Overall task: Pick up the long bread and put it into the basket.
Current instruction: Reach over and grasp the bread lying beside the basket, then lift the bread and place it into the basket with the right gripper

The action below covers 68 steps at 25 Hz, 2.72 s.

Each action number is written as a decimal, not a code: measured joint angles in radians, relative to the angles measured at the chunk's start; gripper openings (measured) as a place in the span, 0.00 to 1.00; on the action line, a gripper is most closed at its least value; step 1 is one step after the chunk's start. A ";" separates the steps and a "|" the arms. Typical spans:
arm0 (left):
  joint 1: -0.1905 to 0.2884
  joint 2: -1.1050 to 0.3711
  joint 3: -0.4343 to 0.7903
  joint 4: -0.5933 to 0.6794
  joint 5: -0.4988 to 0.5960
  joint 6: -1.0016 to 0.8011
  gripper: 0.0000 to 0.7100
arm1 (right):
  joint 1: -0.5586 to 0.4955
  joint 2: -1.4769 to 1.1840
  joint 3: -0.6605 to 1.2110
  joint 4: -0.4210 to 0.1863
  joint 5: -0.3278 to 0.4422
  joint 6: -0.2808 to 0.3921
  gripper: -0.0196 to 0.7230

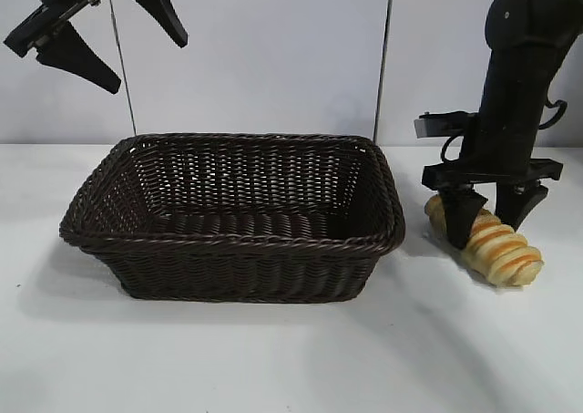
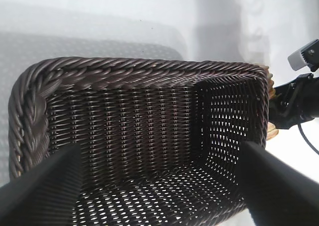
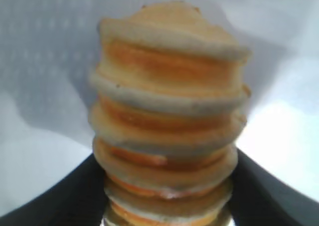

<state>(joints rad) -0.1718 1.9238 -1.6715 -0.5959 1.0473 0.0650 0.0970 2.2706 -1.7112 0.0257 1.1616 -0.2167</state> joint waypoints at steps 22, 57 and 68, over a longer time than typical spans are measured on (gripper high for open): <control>0.000 0.000 0.000 -0.001 0.004 0.000 0.85 | 0.000 -0.336 -0.024 0.005 0.060 0.038 0.34; 0.000 0.000 0.000 -0.001 0.015 0.000 0.85 | 0.416 -0.252 -0.024 0.146 -0.079 -0.050 0.33; 0.000 0.000 0.000 -0.001 0.015 0.000 0.85 | 0.416 -0.168 -0.024 0.176 -0.164 -0.050 0.38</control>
<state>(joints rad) -0.1718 1.9238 -1.6715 -0.5968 1.0620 0.0650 0.5128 2.1026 -1.7356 0.2018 0.9975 -0.2668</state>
